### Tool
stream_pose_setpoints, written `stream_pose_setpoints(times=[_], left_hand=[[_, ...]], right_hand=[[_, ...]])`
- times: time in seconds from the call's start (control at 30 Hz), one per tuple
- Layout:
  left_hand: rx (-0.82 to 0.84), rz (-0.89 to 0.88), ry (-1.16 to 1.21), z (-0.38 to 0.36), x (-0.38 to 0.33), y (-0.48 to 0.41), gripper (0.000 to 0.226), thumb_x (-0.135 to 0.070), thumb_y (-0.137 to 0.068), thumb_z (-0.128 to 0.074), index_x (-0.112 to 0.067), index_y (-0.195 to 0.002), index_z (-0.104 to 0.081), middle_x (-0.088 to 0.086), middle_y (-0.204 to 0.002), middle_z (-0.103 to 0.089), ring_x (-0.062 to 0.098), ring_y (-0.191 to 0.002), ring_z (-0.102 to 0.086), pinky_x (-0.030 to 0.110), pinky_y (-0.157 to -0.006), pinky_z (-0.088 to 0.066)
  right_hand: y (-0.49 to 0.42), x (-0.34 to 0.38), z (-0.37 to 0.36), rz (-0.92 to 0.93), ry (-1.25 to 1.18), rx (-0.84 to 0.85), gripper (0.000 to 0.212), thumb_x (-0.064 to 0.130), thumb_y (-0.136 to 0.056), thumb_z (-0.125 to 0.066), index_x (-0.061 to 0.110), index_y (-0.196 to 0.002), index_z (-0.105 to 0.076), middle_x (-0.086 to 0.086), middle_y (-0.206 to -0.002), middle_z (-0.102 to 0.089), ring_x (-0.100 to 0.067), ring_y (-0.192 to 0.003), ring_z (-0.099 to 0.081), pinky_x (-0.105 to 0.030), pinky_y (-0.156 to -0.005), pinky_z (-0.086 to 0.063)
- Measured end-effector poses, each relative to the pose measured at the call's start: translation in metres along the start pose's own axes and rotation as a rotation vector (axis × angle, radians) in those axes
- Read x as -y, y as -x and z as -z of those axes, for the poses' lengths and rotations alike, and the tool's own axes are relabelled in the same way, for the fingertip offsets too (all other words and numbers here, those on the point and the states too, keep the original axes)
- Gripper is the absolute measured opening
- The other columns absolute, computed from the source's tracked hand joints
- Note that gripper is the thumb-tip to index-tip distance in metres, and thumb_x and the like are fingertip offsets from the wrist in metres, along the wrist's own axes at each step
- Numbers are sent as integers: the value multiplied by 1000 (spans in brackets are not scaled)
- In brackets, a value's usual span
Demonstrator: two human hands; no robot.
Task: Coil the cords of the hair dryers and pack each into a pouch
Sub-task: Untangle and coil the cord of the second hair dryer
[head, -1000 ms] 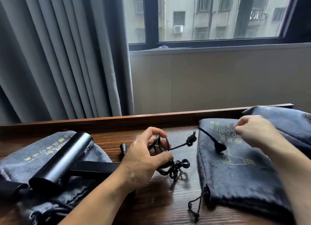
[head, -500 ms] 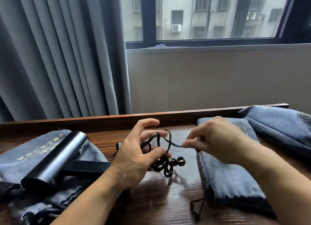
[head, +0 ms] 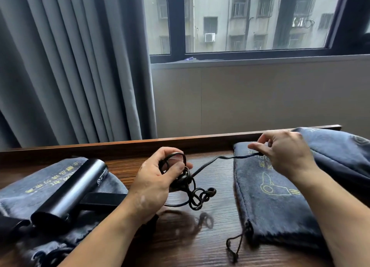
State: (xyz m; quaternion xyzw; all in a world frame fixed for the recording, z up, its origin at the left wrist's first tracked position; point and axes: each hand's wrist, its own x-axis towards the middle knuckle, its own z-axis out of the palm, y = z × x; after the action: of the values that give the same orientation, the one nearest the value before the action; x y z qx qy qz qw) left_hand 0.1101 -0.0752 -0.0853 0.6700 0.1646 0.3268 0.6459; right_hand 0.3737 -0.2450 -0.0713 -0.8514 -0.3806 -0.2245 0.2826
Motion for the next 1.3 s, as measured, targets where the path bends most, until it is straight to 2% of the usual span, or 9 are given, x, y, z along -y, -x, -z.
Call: stream_pose_setpoints(times=[0.23,0.3,0.47,0.57,0.67,0.9,1.03,1.17,1.3], left_hand=[[118,-3,65,0,2,3,28,-16,-84,-67,-11,-112,-67,15,-107,-77,40,-105,-68,49,-91,-59],[137,-26,17,0,2,3,26,-17,-84,-67,-12,-110,-68,11,-105,-78,27,-101,-71,36,-85,-60],[149,-100,-20,-3,2,4,14,-13,-81,-72,-13,-94,-77,8,-93,-76,18,-88,-68,27,-82,-55],[160,-83,80,0,1,4,13,-14,-76,-80,-12,-89,-80,8,-93,-73,23,-89,-66,48,-90,-55],[167,-37,197,1,-2,5,11,1,-75,-81,-3,-85,-78,7,-108,-69,30,-95,-67,66,-90,-54],[301,13,76,3,-1,6,4,-7,-69,-62,-11,-71,-63,10,-124,-70,41,-98,-73,47,-87,-59],[20,-107,-196,-5,-3,8,63,-57,-74,-81,3,-71,-63,8,-87,-78,27,-82,-76,47,-80,-62],[-16,-98,-341,-4,0,6,33,-14,-82,-83,-22,-98,-55,-6,-95,-78,13,-91,-75,37,-87,-59],[183,-96,-445,-8,-4,9,20,-37,-90,-71,-22,-103,-72,-12,-85,-76,-2,-76,-67,16,-72,-51]], right_hand=[[12,36,-11,150,292,167,40,63,-93,-51,32,-80,-71,8,-79,-71,-19,-85,-67,-36,-84,-42],[17,46,-8,303,136,92,22,41,-90,-56,34,-101,-74,9,-104,-73,-17,-103,-67,-38,-99,-43],[41,89,-6,690,-326,379,67,25,-90,-62,30,-153,-39,13,-157,-41,-3,-150,-26,-26,-123,-21],[38,93,-17,750,-236,351,49,49,-94,-58,37,-141,-54,16,-108,-69,-4,-106,-59,-30,-105,-42],[30,84,-12,755,-225,166,31,48,-95,-55,28,-98,-78,12,-72,-62,-9,-70,-53,-29,-71,-45],[27,68,-1,525,-255,-95,19,39,-91,-65,27,-86,-78,15,-70,-68,-12,-64,-62,-36,-74,-53],[33,76,-4,621,-253,-153,17,36,-90,-68,24,-85,-78,13,-64,-65,-14,-62,-60,-34,-83,-51],[32,81,-2,690,-240,-172,19,37,-93,-66,24,-88,-79,14,-64,-59,-8,-63,-52,-37,-85,-50],[36,87,1,751,-263,-151,15,36,-92,-70,26,-89,-80,15,-66,-62,-12,-65,-55,-38,-88,-48]])
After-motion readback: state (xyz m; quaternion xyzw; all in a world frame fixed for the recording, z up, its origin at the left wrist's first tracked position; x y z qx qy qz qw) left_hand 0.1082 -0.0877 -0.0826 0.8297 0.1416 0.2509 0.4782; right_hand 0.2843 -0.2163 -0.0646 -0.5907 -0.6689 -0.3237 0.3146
